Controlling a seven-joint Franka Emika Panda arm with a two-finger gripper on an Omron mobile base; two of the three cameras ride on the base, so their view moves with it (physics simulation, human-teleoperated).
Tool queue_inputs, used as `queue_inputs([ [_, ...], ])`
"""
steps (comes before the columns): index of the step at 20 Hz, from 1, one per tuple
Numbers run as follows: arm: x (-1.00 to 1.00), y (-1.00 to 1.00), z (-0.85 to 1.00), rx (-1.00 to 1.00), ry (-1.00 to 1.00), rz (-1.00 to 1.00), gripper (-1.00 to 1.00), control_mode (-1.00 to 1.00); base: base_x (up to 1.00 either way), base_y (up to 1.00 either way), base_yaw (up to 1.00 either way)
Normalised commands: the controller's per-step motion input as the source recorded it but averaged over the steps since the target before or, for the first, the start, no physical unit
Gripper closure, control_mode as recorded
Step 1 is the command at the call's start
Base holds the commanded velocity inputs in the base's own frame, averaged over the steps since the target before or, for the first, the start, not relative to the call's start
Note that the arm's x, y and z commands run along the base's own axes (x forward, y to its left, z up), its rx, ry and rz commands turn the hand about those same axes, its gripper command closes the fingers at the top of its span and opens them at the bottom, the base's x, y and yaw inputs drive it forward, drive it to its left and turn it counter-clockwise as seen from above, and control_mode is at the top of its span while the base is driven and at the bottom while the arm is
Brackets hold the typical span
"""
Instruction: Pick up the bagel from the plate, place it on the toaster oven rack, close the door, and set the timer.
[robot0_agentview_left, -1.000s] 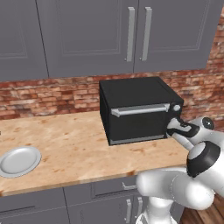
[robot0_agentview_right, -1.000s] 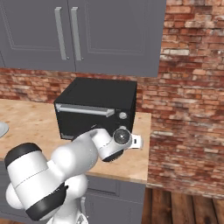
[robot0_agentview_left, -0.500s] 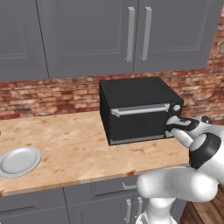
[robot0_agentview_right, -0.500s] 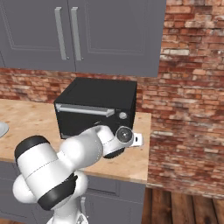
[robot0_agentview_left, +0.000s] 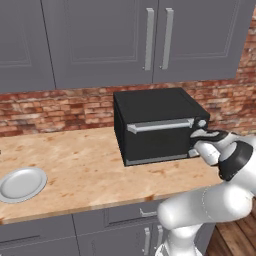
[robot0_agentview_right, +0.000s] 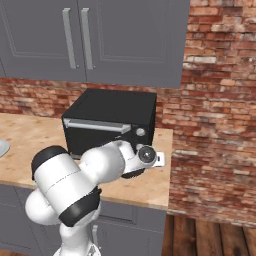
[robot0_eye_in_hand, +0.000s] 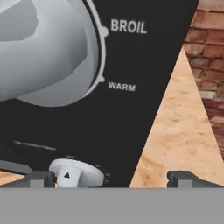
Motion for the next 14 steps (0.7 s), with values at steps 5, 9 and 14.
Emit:
queue_inputs([
  [5, 0.26, -0.06, -0.16, 0.00, 0.00, 0.02, -1.00, -1.00, 0.00, 0.00, 0.00],
  [9, 0.23, -0.04, -0.18, -0.01, 0.00, 0.01, -1.00, -1.00, 0.00, 0.00, 0.00],
  [14, 0.07, -0.15, -0.18, -0.06, 0.00, 0.00, -1.00, -1.00, 0.00, 0.00, 0.00],
])
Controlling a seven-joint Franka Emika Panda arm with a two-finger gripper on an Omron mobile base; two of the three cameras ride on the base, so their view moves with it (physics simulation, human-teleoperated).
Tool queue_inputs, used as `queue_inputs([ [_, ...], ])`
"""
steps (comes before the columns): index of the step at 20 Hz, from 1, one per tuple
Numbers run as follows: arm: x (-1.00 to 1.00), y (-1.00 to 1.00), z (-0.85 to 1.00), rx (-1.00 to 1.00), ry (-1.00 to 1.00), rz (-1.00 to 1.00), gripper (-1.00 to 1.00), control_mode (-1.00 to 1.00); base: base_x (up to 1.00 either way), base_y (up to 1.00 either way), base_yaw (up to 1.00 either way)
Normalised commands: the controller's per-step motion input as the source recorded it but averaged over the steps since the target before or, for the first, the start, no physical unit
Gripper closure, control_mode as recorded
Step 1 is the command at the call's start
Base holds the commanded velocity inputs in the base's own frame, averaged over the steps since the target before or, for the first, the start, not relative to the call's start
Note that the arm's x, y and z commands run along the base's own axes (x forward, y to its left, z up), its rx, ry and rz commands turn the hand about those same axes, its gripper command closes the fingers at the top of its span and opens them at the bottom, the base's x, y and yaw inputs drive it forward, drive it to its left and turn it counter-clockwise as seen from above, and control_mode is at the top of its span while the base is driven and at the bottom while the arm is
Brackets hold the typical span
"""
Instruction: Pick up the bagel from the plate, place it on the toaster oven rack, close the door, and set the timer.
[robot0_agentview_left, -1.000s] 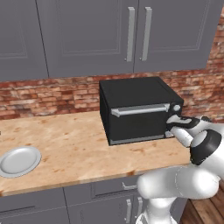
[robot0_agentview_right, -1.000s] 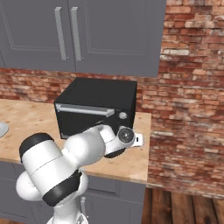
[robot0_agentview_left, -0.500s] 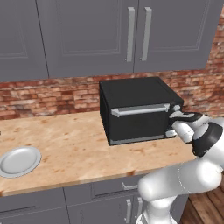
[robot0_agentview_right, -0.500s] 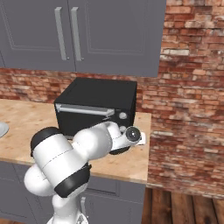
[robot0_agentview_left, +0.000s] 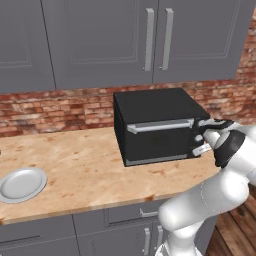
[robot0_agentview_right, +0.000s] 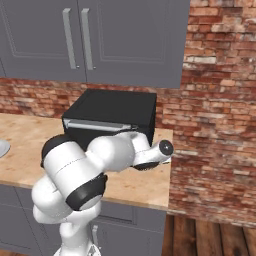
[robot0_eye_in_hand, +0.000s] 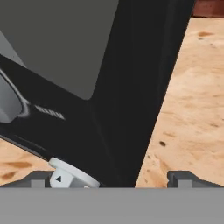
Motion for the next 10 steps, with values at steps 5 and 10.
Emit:
queue_inputs([
  [5, 0.00, -0.33, -0.13, -0.09, -0.05, -0.06, -1.00, -1.00, 0.00, 0.00, 0.00],
  [10, 0.00, -0.39, -0.07, -0.09, -0.07, -0.14, -1.00, -1.00, 0.00, 0.00, 0.00],
])
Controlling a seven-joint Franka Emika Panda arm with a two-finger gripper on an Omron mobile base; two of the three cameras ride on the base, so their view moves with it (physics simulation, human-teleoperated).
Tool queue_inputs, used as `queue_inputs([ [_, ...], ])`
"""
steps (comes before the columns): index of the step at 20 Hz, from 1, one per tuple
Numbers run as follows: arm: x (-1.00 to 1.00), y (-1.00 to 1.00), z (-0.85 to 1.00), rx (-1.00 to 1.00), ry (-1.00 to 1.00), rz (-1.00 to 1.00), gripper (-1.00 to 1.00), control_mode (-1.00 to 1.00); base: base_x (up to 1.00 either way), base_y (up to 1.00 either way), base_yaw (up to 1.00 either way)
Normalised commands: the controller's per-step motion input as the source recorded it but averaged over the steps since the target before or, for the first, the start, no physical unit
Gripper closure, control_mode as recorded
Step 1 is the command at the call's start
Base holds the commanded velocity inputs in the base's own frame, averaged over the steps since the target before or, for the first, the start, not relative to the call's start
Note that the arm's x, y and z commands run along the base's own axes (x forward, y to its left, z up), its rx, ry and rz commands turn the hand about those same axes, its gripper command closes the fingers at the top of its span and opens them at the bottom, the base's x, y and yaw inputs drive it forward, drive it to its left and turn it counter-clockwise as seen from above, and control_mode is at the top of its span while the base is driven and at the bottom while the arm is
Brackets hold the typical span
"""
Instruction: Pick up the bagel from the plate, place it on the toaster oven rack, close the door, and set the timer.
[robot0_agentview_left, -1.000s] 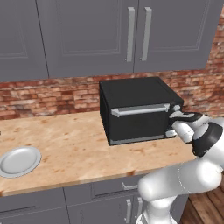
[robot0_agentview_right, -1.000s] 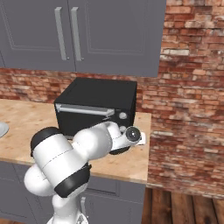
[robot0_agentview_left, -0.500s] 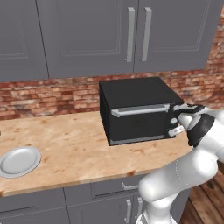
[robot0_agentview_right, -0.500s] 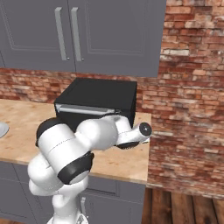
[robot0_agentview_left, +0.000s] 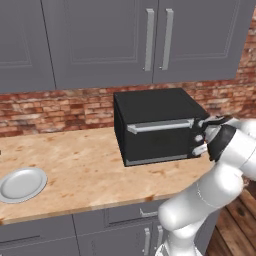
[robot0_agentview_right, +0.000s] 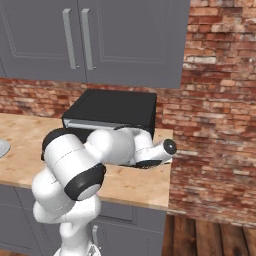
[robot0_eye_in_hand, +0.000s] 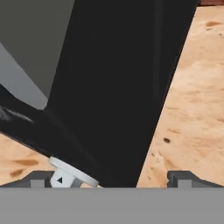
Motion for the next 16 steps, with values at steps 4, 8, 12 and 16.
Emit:
queue_inputs([
  [4, -0.07, -0.49, -0.04, -0.07, -0.05, -0.19, -1.00, -1.00, 0.00, 0.00, 0.00],
  [8, -0.16, -0.53, -0.05, -0.07, -0.06, -0.22, -1.00, -1.00, 0.00, 0.00, 0.00],
  [12, -0.24, -0.48, -0.03, -0.11, -0.09, -0.25, -1.00, -1.00, 0.00, 0.00, 0.00],
  [16, -0.32, -0.44, 0.00, -0.19, -0.18, -0.27, -1.00, -1.00, 0.00, 0.00, 0.00],
])
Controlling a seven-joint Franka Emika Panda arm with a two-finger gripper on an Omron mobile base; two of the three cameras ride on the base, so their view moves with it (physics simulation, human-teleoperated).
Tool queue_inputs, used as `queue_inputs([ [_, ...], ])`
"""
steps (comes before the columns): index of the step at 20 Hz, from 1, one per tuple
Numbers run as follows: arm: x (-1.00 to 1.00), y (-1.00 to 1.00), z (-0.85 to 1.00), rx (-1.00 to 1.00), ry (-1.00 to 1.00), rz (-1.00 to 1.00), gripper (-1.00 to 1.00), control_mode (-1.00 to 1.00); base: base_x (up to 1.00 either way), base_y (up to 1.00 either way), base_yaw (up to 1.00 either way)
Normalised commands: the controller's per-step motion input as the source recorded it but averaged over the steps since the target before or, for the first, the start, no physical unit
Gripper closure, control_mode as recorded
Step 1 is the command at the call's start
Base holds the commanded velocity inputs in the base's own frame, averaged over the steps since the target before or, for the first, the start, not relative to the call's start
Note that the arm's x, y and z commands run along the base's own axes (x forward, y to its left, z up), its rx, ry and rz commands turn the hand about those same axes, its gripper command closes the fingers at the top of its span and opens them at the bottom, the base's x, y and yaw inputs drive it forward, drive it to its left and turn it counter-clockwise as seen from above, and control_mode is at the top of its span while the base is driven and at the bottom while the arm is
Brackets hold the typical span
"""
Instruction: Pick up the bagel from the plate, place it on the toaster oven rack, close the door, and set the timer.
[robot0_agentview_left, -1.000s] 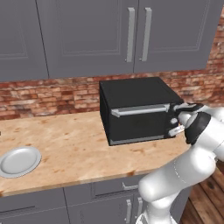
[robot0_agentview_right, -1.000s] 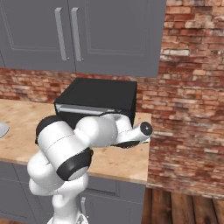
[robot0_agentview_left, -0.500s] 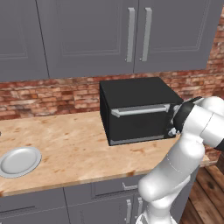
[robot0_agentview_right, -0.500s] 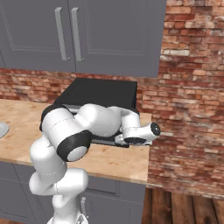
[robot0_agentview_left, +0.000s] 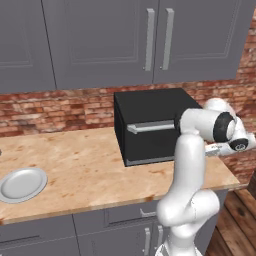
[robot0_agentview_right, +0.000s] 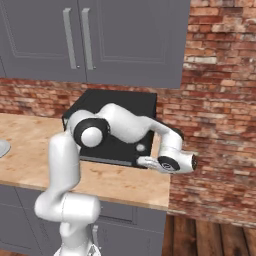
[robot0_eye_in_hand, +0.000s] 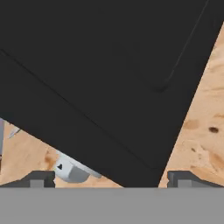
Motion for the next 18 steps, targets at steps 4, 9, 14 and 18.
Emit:
queue_inputs([
  [4, -0.38, -0.36, 0.02, -0.31, -0.21, -0.33, -1.00, -1.00, 0.00, 0.00, 0.00],
  [9, -0.30, -0.23, 0.39, -0.41, -0.18, -0.40, -1.00, -1.00, 0.00, 0.00, 0.00],
  [14, -0.64, -0.02, 0.77, -0.51, -0.28, -0.47, -1.00, -1.00, 0.00, 0.00, 0.00],
  [18, -0.83, 0.04, 0.92, -0.54, -0.35, -0.43, -1.00, -1.00, 0.00, 0.00, 0.00],
])
